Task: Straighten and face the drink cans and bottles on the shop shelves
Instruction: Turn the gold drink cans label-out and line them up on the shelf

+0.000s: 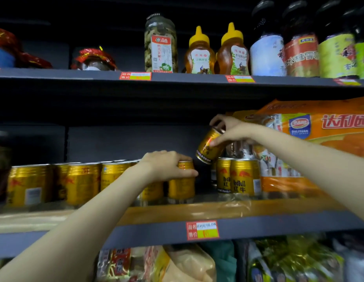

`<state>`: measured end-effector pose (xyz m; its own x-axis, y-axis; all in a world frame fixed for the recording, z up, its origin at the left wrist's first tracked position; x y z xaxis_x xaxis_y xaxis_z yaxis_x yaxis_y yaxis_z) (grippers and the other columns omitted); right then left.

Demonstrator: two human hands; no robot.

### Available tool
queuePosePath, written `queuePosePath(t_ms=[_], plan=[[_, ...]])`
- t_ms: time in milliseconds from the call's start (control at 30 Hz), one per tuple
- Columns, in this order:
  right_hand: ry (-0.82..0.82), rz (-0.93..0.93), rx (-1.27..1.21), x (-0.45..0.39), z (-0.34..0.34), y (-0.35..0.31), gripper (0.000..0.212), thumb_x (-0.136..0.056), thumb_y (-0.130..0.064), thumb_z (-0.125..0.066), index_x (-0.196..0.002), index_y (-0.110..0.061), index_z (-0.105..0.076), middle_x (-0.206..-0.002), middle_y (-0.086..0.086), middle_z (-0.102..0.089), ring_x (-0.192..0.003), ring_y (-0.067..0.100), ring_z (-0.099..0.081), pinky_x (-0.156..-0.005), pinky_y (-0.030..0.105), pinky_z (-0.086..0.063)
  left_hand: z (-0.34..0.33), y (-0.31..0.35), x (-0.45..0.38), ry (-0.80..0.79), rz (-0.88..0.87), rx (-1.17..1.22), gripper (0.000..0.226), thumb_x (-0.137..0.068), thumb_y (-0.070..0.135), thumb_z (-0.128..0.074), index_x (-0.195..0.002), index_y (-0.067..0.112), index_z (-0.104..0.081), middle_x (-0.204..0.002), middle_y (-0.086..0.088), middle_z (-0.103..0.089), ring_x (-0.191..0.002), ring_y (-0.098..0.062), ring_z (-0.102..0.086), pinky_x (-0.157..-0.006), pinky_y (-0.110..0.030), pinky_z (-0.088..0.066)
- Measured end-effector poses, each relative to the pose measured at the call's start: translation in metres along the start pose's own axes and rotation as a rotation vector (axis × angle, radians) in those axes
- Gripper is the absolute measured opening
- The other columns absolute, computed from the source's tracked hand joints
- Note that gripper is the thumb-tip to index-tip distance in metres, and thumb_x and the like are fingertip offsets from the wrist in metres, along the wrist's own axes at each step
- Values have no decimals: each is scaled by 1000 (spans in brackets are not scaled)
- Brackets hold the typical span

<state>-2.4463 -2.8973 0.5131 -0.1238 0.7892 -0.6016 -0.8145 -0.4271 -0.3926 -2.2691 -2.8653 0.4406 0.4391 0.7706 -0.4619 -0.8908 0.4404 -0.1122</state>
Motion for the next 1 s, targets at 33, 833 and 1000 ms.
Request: queuePosePath(t_ms=[33, 833, 1000], plan=[[52, 6, -65, 12, 8, -2, 64, -73, -19, -80, -127, -17, -46, -118, 4, -48, -106, 19, -49, -68, 22, -44, 1, 0, 2, 41, -5, -16, 64, -80, 72, -41, -137, 42, -38, -129, 3, -56, -119, -21, -51, -90, -34, -41], [137, 143, -609, 141, -21, -112, 43, -65, -43, -67, -103, -28, -58, -111, 0, -61, -106, 17, -61, -89, 36, -53, 10, -23, 108, 243, -125, 1733, 56, -68, 19, -70, -122, 15, -52, -119, -13, -59, -98, -21, -67, -77, -27, -57], [-61, -69, -907, 144, -51, -114, 48, -72, -41, -62, -115, -21, -57, -116, 7, -60, -102, 24, -66, -79, 36, -58, 41, -33, 134, 693, -388, 989, 64, -72, 4, -76, -124, 28, -48, -125, 7, -41, -121, -9, -46, -87, -15, -49]])
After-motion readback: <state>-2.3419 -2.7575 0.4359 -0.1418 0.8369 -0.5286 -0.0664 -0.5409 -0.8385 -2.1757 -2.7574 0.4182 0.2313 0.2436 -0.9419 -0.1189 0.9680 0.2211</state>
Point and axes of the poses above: each hand's wrist, its own x-axis away from the middle knuckle, its own z-axis out of the back of the hand, y = z × x, the point moved 7 cm from there along -x, towards the middle knuckle
